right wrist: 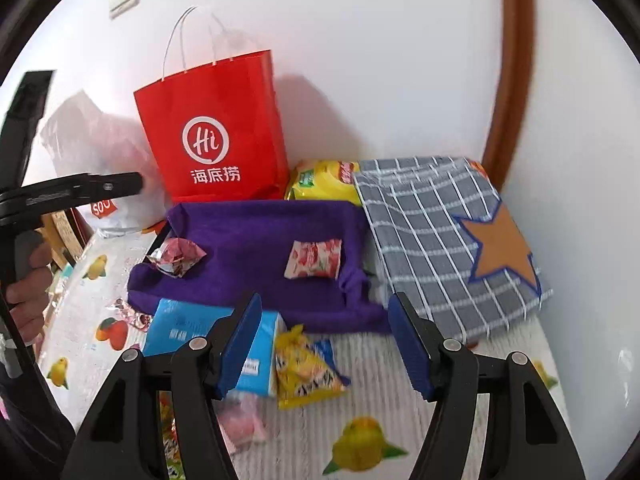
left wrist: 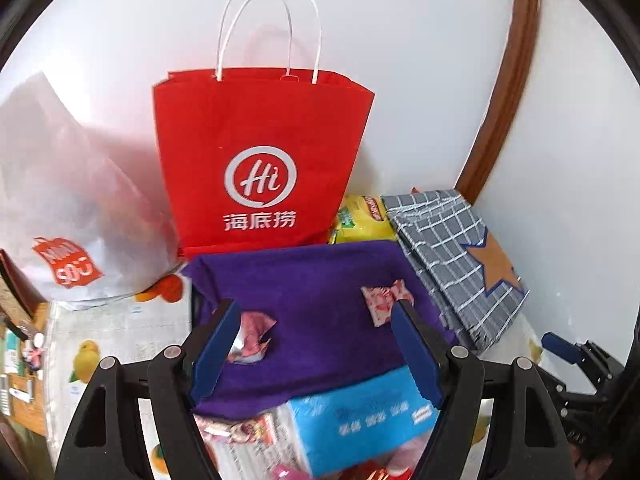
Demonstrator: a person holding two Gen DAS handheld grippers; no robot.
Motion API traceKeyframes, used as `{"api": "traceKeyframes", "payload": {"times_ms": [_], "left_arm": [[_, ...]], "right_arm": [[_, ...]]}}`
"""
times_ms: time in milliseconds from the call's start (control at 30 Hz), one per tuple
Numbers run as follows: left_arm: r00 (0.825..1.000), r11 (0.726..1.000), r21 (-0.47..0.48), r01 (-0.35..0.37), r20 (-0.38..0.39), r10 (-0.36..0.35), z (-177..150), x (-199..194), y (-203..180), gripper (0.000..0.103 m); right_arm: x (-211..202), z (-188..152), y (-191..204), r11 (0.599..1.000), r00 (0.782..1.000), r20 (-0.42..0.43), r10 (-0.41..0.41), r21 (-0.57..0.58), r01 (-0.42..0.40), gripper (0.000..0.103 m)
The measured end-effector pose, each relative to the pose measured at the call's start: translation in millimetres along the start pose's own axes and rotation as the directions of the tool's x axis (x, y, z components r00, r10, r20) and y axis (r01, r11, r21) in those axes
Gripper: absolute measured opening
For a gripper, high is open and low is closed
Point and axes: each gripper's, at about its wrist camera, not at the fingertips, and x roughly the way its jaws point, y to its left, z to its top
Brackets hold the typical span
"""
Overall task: Organize snacks
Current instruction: 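Move both tools back toward the remaining snacks on the sheet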
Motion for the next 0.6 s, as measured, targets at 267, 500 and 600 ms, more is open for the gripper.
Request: {"api": "traceKeyframes", "payload": {"times_ms": [267,500,600], "left_arm": [[0.999,0.999,0.003,-0.041,-0.036,0.041,-42,-18,9,0.076],[0.99,0.993,-0.073,-0.092,-0.11,0.084,-98,-14,38,0.076],[0.985,0.989,-0.102,-0.11,-0.145,0.094,-116,-10,44,0.076]], "right_arm": [[2,-36,-13,0.997,0.997,-0.035,-0.069,0.014,0.07,0.065],[10,-62,-16,0.997,0.996,-0.048,-0.073,-0.018,0.072,0.063],[19,-70,-16,0.999,0.997,-0.061,-0.05,-0.019,0.048,0.063]]}}
